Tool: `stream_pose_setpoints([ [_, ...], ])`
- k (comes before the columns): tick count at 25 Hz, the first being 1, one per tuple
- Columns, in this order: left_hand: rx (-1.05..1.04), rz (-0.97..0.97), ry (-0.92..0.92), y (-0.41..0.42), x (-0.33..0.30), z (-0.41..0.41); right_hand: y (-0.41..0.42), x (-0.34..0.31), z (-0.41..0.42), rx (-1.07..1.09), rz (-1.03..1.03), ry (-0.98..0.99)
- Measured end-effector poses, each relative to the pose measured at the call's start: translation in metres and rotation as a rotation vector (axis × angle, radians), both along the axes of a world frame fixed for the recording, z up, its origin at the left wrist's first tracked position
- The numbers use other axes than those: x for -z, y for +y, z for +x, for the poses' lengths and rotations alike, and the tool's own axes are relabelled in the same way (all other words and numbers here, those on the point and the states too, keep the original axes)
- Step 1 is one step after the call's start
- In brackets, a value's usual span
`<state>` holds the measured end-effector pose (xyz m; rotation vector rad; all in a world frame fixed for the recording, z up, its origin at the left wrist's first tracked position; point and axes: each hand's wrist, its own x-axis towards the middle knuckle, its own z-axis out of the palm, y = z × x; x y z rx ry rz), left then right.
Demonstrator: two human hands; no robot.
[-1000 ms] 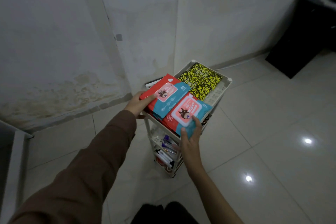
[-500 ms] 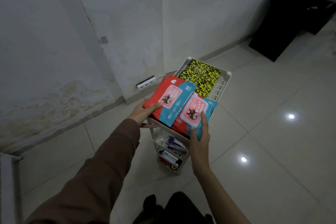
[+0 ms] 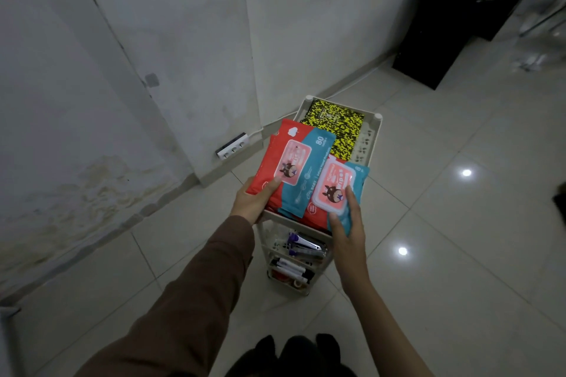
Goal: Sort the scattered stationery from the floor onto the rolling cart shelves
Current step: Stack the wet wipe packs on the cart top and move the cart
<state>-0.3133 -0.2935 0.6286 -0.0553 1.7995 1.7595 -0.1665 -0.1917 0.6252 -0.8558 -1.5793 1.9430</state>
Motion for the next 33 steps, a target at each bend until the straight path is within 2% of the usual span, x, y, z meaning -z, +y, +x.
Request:
stream_pose_setpoints([
  [16,-0.007,0.024,0.174,0.005,0.011,-0.015,0.002,0.006,-0.015,0.023,0.072,-0.063],
  [25,0.060,0.088,0.175,0.031,0.009,-0.007,0.025,0.010,-0.003,0.079,0.130,-0.087],
  [33,-0.014,0.073,0.164,0.046,0.014,-0.041,0.044,0.014,-0.040,0.038,0.147,-0.074],
])
